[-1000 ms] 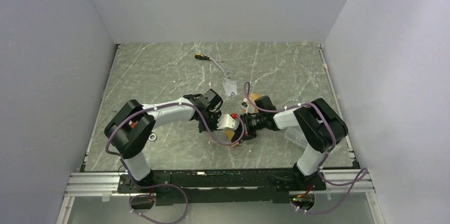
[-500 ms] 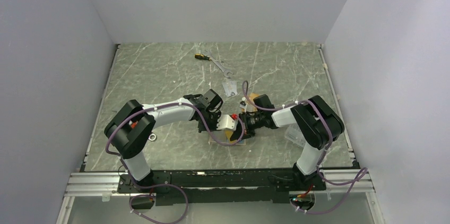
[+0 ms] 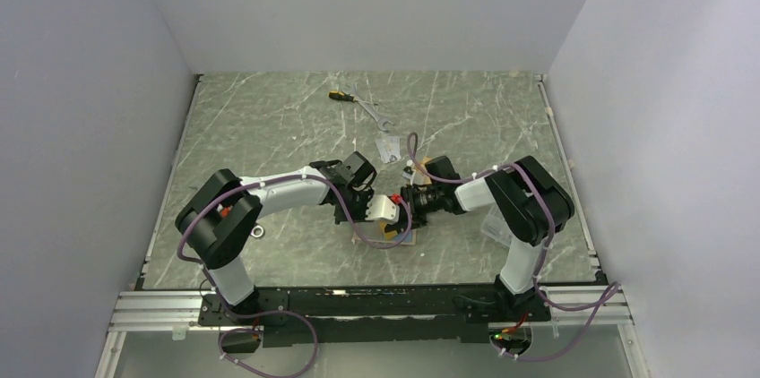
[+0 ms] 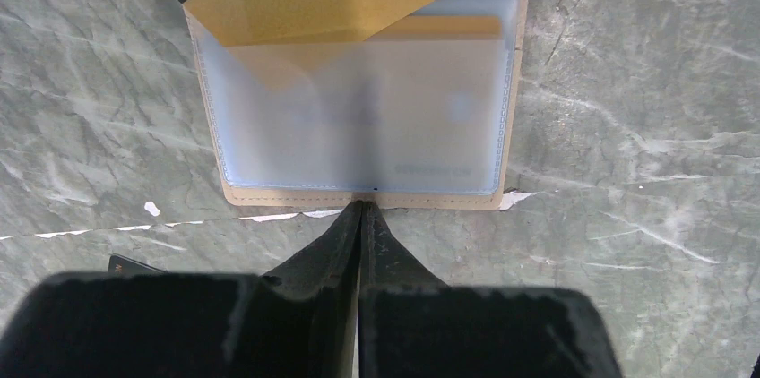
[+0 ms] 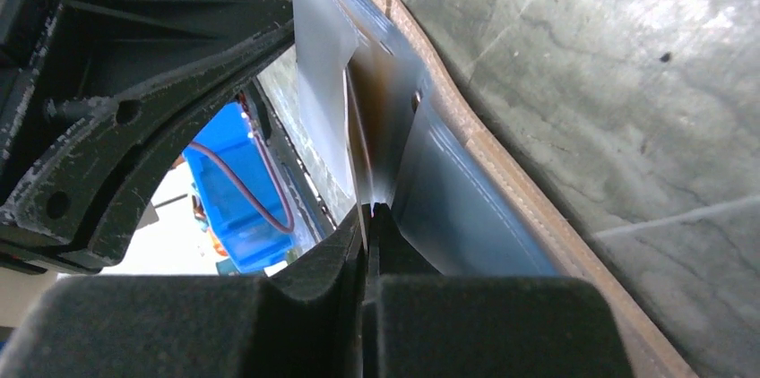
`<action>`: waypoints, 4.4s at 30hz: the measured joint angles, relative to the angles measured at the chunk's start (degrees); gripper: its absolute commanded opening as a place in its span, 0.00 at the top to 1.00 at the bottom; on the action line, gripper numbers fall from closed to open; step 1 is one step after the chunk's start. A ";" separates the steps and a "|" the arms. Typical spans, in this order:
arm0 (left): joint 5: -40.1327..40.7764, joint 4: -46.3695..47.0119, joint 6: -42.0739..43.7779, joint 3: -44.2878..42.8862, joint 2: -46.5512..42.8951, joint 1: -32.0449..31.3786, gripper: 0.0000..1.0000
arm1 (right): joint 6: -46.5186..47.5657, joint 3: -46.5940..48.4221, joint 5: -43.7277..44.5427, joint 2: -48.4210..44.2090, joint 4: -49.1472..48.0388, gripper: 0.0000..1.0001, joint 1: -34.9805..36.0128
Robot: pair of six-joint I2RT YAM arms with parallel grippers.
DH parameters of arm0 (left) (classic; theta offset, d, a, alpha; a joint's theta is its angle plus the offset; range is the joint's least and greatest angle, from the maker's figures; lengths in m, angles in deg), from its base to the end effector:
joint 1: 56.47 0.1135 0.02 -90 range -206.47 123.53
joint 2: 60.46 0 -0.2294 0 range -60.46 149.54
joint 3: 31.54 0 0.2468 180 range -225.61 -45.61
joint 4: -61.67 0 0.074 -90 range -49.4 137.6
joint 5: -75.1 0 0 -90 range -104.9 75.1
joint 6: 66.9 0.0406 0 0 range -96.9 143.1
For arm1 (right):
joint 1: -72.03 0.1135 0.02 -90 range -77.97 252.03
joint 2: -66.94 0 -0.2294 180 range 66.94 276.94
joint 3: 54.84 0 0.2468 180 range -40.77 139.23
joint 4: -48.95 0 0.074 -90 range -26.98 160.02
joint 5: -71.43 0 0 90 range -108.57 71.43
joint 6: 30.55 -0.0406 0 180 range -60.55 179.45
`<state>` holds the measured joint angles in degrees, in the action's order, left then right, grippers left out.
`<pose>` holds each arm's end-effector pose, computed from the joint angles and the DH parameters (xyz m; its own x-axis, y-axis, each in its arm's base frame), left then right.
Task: Put the credit cards into the card holder
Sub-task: Insert the credit card into the card holder.
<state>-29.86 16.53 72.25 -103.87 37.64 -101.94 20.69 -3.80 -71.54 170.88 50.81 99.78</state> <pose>0.2111 -0.2295 0.1263 0.1323 0.9076 -0.3984 0.9905 -0.1058 0.0878 0.2335 0.1595 0.0589 -0.9944 -0.0971 -0.0417 -0.0840 0.4864 0.8697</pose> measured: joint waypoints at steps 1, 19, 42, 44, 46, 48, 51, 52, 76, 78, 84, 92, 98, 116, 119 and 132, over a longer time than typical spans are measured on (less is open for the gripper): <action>0.02 0.00 0.13 0.02 -0.02 -0.04 0.93 | -0.50 -0.09 0.24 0.02 -0.52 0.90 0.02; 0.07 -0.04 0.72 0.07 -0.04 -0.17 0.95 | 0.39 1.46 9.09 -7.61 9.51 0.51 0.68; 0.04 -0.04 0.70 0.07 -0.04 -0.22 0.98 | 6.45 5.31 14.56 -9.99 24.09 0.91 0.74; 0.04 -0.07 0.68 0.07 -0.04 -0.24 0.98 | 6.78 5.38 14.34 -9.99 24.28 0.97 0.74; 0.04 -0.07 0.66 0.07 -0.04 -0.26 0.98 | 6.64 5.38 13.49 -9.88 24.04 1.00 0.74; 0.04 -0.07 0.66 0.07 -0.04 -0.26 0.99 | 6.23 5.35 12.70 -9.60 23.32 1.00 0.74; 0.07 -0.07 0.66 0.07 -0.04 -0.26 0.98 | 5.01 4.70 11.54 -8.81 20.52 1.00 0.76; 0.07 -0.07 0.66 0.07 -0.04 -0.26 0.98 | 4.26 4.24 11.13 -8.57 19.37 1.00 0.76; 0.46 0.68 0.70 0.79 -0.52 -0.66 1.00 | -8.44 -2.45 4.63 -3.65 0.70 1.00 0.72; 0.55 0.76 0.68 0.85 -0.59 -0.72 1.00 | -9.11 -2.91 4.72 -3.65 -0.22 1.00 0.76; 0.79 1.31 0.72 1.40 -0.92 -0.85 1.00 | -10.60 -3.93 5.05 -3.65 -2.16 1.00 0.85; 0.92 1.70 1.16 1.77 -1.16 -0.98 1.00 | -12.22 -4.52 5.51 -3.52 -3.87 1.00 0.79; 1.03 1.70 1.27 1.77 -1.16 -1.09 1.00 | -14.14 -4.61 5.49 -2.21 -6.99 1.00 0.50; 1.88 1.62 2.73 1.99 -1.22 -1.88 1.00 | -22.25 -8.83 9.07 -1.79 -19.34 1.00 1.27; 2.19 1.66 2.91 2.03 -1.27 -2.08 1.00 | -23.47 -9.09 9.27 -1.09 -21.14 1.00 1.84; 2.99 2.86 4.20 3.28 -2.10 -2.64 1.00 | -26.10 -9.75 11.43 -0.55 -24.11 0.75 3.26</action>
<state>-26.87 19.39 76.44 -100.59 35.54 -104.59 -5.41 -13.55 -60.11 170.33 26.70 103.04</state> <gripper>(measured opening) 0.010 0.125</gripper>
